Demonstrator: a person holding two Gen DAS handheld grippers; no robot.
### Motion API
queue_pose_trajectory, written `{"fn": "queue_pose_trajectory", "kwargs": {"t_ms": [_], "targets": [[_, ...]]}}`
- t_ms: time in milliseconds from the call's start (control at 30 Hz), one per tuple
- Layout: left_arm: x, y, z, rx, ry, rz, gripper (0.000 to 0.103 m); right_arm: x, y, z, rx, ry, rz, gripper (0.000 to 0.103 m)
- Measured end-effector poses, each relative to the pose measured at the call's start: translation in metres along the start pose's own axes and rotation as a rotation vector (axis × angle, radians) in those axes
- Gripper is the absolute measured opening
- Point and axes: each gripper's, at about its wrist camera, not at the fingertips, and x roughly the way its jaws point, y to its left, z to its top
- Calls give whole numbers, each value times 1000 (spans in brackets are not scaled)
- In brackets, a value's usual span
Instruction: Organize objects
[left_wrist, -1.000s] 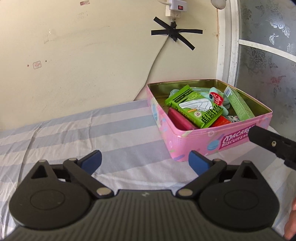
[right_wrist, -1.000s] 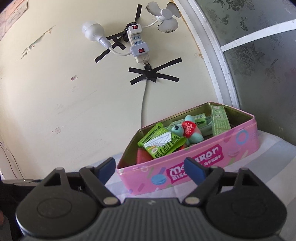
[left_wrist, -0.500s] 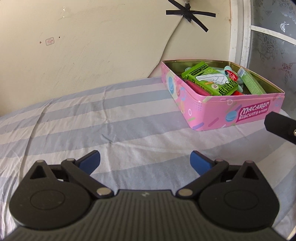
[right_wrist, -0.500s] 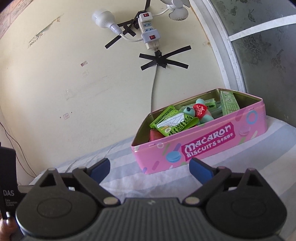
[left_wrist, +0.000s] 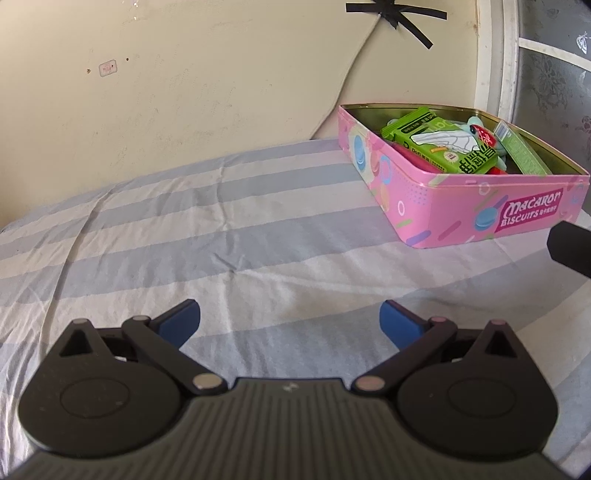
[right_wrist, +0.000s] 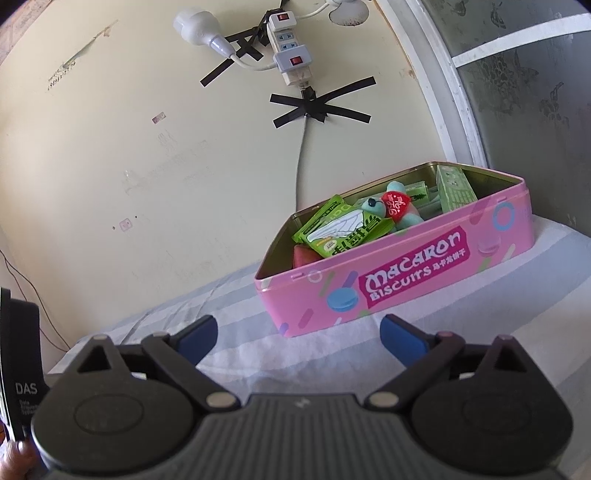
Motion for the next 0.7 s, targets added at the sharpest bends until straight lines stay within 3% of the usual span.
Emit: {"fn": "queue_pose_trajectory", "kwargs": {"t_ms": [700], "targets": [[-13, -7, 1, 34, -41, 4, 103, 1, -9, 0, 32, -4, -14, 99]]}}
